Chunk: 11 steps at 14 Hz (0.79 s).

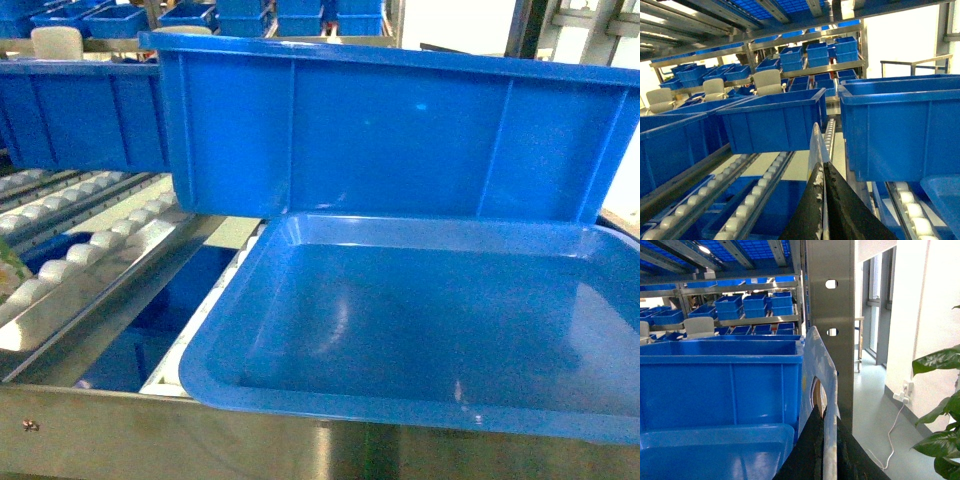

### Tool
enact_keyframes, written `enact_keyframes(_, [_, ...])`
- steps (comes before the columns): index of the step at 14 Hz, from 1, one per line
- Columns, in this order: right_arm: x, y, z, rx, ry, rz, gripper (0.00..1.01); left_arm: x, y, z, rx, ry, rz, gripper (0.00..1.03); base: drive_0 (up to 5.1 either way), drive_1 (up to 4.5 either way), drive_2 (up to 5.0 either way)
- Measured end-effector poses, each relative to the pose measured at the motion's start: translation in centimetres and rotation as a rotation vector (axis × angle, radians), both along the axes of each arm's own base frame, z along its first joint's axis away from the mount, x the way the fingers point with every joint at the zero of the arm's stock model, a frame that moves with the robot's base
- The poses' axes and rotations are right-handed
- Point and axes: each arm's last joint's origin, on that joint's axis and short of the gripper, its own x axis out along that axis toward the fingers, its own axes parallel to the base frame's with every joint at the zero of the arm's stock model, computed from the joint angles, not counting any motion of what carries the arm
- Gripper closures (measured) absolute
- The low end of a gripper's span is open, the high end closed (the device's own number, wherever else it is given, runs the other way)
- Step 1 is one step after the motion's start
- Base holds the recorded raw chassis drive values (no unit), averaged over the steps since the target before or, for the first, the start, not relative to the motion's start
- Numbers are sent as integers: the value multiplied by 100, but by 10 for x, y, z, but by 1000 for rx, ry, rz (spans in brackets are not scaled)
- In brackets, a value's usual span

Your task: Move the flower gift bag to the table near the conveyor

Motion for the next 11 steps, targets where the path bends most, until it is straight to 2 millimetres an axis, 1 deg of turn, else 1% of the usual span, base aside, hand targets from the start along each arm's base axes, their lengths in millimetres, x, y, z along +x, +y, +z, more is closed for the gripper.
enact_keyframes(2, [0, 0, 0, 0, 0, 0, 99, 0, 0, 0, 1, -1, -3, 101, 0, 0, 0])
enact_keyframes(9, [0, 0, 0, 1, 0, -3, 99, 0, 0, 0, 2, -1, -7, 101, -474, 259, 259])
enact_keyframes(11, [0, 0, 0, 0, -2, -3, 99, 0, 0, 0, 1, -3, -4, 101, -409, 453, -44])
